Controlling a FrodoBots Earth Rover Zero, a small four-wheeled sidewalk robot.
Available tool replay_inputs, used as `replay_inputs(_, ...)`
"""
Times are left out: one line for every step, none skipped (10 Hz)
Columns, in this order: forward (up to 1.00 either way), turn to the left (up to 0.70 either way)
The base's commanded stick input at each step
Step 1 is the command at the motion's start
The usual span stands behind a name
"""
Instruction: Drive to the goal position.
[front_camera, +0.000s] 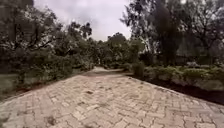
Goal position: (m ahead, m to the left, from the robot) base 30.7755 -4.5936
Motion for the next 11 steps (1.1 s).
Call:
replay_inputs(0.7,0.0)
replay_inputs(0.7,0.0)
replay_inputs(0.7,0.0)
replay_inputs(0.7,0.0)
replay_inputs(0.7,0.0)
replay_inputs(0.7,0.0)
replay_inputs(0.7,0.0)
replay_inputs(0.7,0.0)
replay_inputs(0.7,0.0)
replay_inputs(0.7,0.0)
replay_inputs(0.7,0.0)
